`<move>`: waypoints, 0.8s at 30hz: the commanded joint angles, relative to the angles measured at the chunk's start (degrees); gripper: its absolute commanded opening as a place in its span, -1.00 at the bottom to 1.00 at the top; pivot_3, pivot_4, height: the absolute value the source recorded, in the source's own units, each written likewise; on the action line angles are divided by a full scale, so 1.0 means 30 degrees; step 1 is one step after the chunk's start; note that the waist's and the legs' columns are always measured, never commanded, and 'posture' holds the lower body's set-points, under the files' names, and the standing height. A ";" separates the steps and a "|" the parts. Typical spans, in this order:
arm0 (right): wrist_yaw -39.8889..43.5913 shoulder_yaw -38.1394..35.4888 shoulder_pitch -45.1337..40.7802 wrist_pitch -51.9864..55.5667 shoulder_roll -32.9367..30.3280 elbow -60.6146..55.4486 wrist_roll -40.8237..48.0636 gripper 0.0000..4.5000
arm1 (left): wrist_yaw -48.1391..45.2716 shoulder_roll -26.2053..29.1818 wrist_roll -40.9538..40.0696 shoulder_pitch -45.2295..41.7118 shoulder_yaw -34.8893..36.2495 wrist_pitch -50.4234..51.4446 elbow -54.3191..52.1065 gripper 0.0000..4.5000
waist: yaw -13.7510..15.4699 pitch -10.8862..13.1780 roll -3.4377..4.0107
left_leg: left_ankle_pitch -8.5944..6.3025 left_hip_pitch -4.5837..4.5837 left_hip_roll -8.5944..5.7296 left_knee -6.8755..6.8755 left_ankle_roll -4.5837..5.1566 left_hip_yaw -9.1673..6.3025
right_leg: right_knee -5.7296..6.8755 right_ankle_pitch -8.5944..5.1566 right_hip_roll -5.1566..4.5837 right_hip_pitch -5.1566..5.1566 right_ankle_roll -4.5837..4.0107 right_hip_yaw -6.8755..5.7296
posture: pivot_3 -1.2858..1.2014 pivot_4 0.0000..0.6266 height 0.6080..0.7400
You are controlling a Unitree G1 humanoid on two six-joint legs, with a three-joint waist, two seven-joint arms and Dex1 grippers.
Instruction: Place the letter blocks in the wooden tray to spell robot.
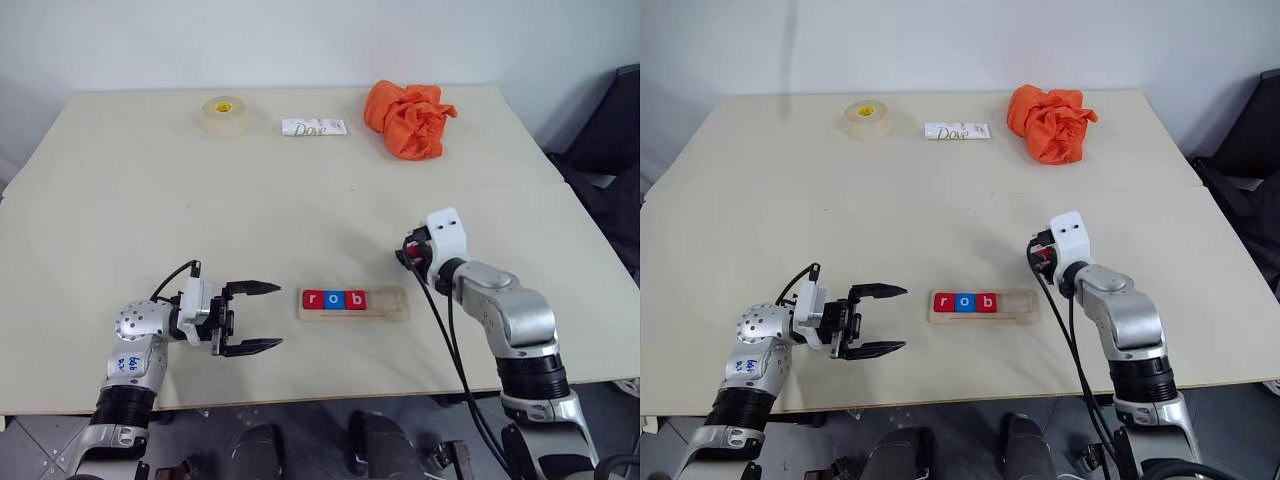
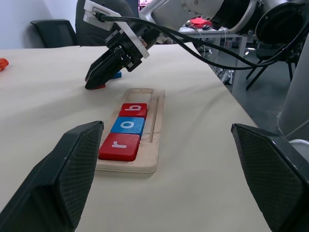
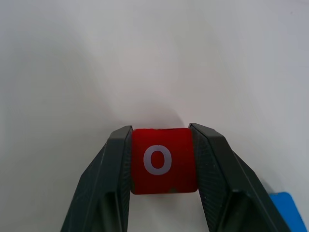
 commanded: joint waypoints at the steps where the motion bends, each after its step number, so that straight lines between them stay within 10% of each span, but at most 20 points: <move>1: 0.0247 -0.1255 -0.0663 0.0055 -0.0139 -0.2350 0.0861 -0.37 | 0.0008 -0.0026 -0.0069 -0.0192 0.0101 -0.0160 -0.0015 1.00 | 0.0010 0.0003 0.0004 | 0.0000 -0.0002 0.0000 0.0000 0.0000 0.0001 | 0.0001 0.0000 0.0000 -0.0002 0.0000 0.0000 | 0.03 -0.52 1.00; 13: -0.1316 -0.5103 0.4722 0.8043 0.0476 -1.2423 0.3597 -0.37 | -0.0948 -0.0009 -0.0064 -0.1231 -0.0104 0.0021 0.1142 1.00 | 0.0200 0.0002 0.0003 | -0.0015 -0.0016 -0.0006 -0.0017 0.0011 -0.0023 | -0.0039 -0.0005 -0.0005 0.0007 -0.0008 -0.0014 | 0.03 -0.52 1.00; 24: -0.3754 -0.4754 0.5850 0.8566 0.2266 -1.2655 0.2050 -0.37 | -0.1341 -0.0133 -0.0043 -0.1936 -0.0305 0.0099 0.1659 1.00 | 0.0030 0.0002 0.0003 | -0.0013 -0.0010 -0.0002 -0.0019 0.0009 -0.0031 | -0.0029 -0.0007 0.0000 0.0003 -0.0013 -0.0014 | 0.03 -0.52 1.00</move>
